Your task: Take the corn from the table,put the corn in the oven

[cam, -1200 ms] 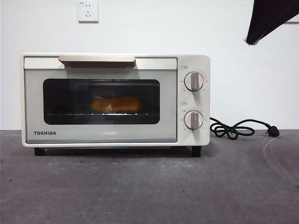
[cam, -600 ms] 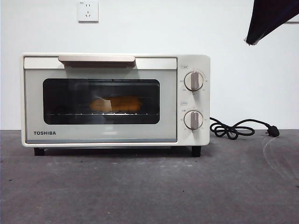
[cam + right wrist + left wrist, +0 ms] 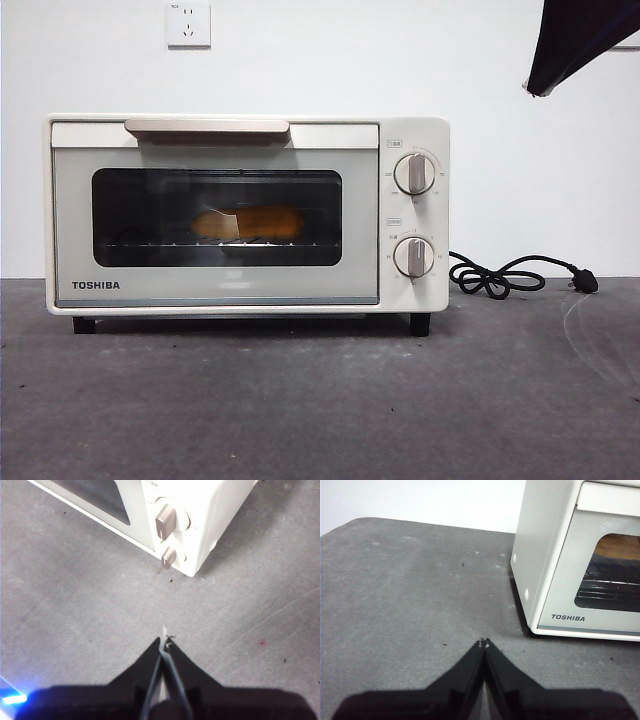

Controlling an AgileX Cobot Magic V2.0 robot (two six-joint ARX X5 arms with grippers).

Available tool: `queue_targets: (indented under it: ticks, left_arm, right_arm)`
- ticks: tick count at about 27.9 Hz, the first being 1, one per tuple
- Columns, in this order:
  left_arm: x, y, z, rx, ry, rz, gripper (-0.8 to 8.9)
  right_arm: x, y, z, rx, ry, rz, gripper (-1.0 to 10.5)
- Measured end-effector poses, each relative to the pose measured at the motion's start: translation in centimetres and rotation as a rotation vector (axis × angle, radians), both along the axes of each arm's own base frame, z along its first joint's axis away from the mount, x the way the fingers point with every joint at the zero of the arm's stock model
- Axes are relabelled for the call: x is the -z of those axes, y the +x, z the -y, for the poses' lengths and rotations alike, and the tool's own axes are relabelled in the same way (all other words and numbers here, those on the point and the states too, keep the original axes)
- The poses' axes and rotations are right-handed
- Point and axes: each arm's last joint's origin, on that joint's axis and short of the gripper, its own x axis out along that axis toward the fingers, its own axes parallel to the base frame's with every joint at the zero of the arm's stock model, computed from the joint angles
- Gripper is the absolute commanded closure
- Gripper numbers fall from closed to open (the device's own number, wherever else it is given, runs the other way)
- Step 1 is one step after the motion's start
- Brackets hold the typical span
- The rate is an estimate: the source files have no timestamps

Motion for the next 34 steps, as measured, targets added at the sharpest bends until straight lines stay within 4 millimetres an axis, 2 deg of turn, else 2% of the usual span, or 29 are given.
queue_targets:
  ticks: [5, 9, 12, 15, 19, 24, 27, 30, 34]
  left_arm:
    - [0.0, 0.0, 0.0, 0.0, 0.0, 0.0, 8.17]
    - [0.0, 0.0, 0.0, 0.0, 0.0, 0.0, 8.17]
    - [0.0, 0.0, 0.0, 0.0, 0.0, 0.0, 8.17]
    - [0.0, 0.0, 0.0, 0.0, 0.0, 0.0, 8.17]
    - [0.0, 0.0, 0.0, 0.0, 0.0, 0.0, 8.17]
    - [0.0, 0.0, 0.0, 0.0, 0.0, 0.0, 8.17]
    - [0.0, 0.0, 0.0, 0.0, 0.0, 0.0, 8.17]
    - [0.0, 0.0, 0.0, 0.0, 0.0, 0.0, 8.17]
    - [0.0, 0.0, 0.0, 0.0, 0.0, 0.0, 8.17]
  right_arm:
    - [-0.6, -0.1, 1.1, 0.014, -0.022, 0.063, 9.5]
    - [-2.8, 0.3, 4.1, 0.134, 0.052, 0.28, 9.5]
    - [-2.4, -0.6, 7.1, 0.292, 0.125, 0.427, 9.5]
    - [0.9, -2.5, 9.1, 0.426, 0.158, 0.496, 9.5]
    - [6.1, -4.8, 9.5, 0.47, 0.164, 0.552, 9.5]
    - [11.5, -6.8, 9.8, 0.535, 0.214, 0.665, 9.5]
    - [14.3, -8.0, 10.1, 0.605, 0.229, 0.674, 9.5]
    - [16.2, -8.8, 10.3, 0.649, 0.241, 0.682, 9.5]
    - [17.1, -9.4, 10.3, 0.658, 0.261, 0.721, 9.5]
